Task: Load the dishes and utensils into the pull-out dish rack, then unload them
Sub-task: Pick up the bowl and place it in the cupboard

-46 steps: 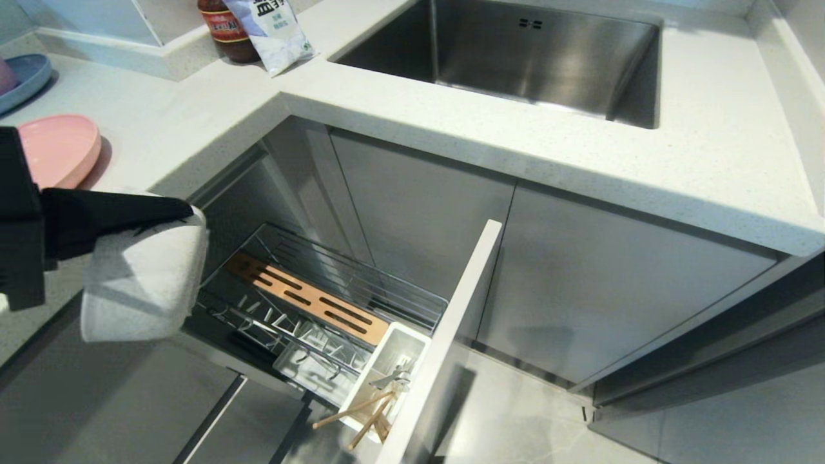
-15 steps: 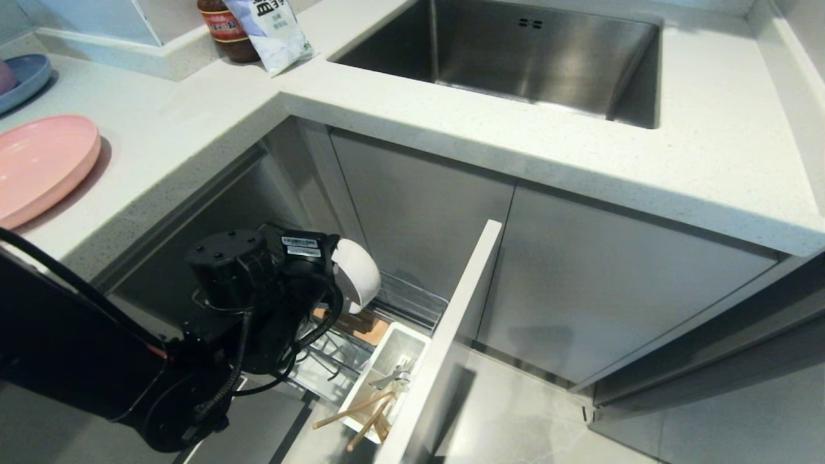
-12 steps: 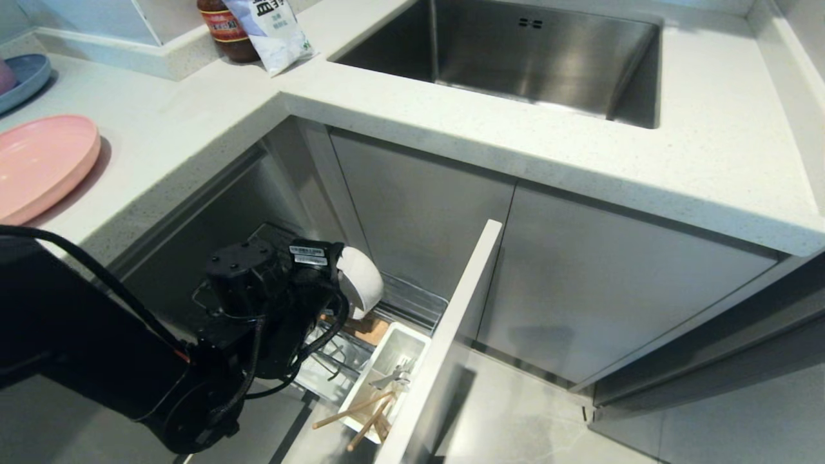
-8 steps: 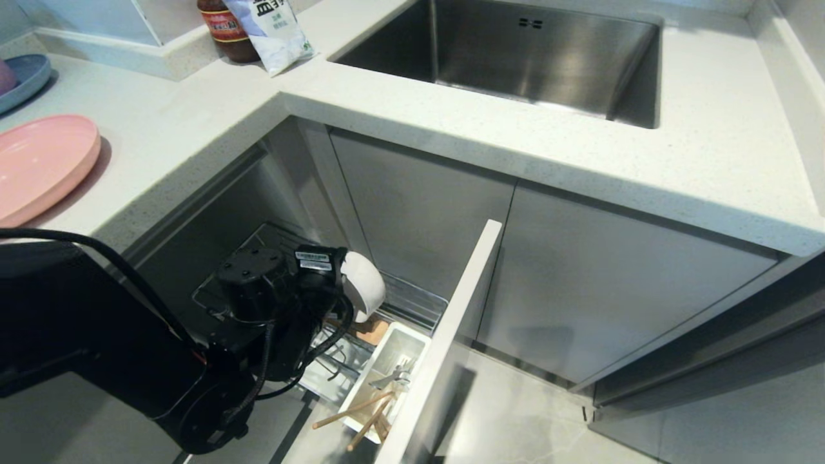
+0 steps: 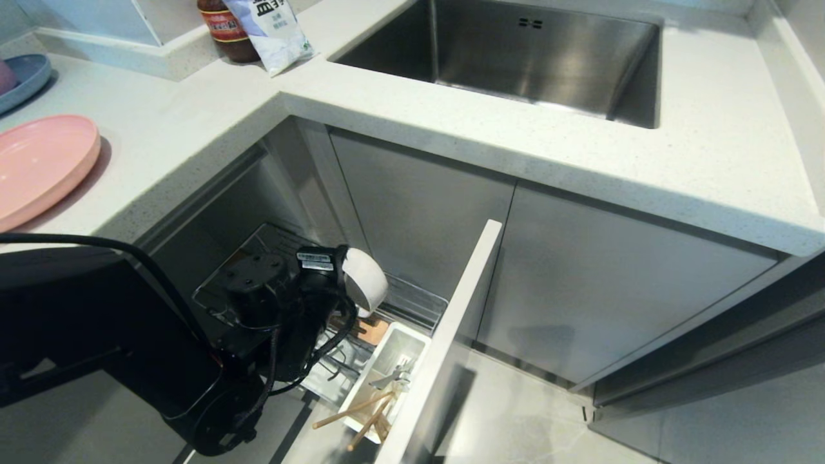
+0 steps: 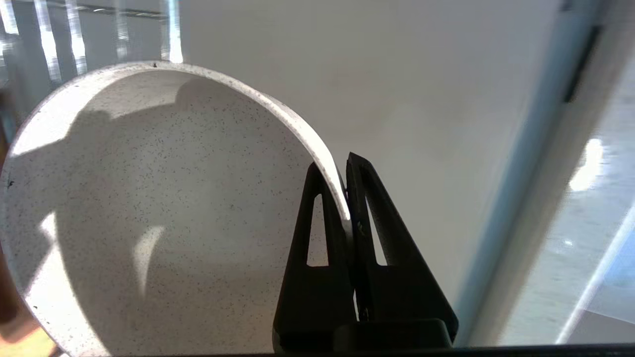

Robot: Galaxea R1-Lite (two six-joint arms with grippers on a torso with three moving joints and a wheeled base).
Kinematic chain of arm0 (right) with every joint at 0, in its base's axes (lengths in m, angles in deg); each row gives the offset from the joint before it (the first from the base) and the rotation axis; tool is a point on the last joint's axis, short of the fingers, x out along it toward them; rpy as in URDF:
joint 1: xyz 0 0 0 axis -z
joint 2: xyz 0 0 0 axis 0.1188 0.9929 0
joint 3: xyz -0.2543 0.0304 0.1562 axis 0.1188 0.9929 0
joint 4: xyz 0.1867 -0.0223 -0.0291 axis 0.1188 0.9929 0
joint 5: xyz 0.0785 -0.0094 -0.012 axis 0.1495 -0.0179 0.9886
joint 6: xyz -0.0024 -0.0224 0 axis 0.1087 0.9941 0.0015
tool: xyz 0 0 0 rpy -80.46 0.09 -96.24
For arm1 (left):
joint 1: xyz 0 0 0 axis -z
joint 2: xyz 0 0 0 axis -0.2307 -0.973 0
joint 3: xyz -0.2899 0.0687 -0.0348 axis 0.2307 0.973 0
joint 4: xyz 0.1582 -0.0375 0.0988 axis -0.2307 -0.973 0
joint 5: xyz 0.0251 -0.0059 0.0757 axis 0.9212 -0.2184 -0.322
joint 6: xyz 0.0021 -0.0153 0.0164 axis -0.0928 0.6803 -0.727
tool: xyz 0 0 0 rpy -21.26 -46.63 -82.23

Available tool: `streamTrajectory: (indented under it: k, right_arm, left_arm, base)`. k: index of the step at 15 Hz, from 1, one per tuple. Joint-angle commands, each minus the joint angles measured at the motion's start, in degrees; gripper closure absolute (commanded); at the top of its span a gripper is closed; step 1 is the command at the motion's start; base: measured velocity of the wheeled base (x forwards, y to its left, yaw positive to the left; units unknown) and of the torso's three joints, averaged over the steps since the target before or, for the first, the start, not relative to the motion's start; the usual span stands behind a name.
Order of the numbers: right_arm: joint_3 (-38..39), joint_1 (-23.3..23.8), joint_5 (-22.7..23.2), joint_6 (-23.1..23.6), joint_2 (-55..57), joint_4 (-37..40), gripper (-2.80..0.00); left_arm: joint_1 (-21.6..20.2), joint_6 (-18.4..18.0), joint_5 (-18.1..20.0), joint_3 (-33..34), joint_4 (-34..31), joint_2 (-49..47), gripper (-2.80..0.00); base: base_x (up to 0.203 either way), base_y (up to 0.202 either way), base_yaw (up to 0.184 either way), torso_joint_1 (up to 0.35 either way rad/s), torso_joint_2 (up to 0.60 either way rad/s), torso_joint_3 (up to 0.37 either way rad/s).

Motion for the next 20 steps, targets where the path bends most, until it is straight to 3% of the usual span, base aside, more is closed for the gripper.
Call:
streamTrajectory:
  k: [1,14,20]
  right_arm:
    - [0.09,0.00,0.00,-0.05,-0.13,-0.04,0.00]
    - [0.05,0.00,0.00,0.04,-0.13,-0.04,0.00]
    - [0.03,0.00,0.00,0.01,-0.13,-0.04,0.00]
  left_arm:
    - [0.00,0.50,-0.15,0.11,2.29,-0.52,0.00]
    - [-0.53,1.38,0.33,-0.86,2.73,-2.50,0.00]
    - [-1.62,1.11,2.65,-3.50,2.73,-1.59,0.00]
  base:
    - [0.000,0.000,0.000,0.000,0.00,0.000]
    - [0.000,0.000,0.000,0.000,0.00,0.000]
    - [0.000,0.000,0.000,0.000,0.00,0.000]
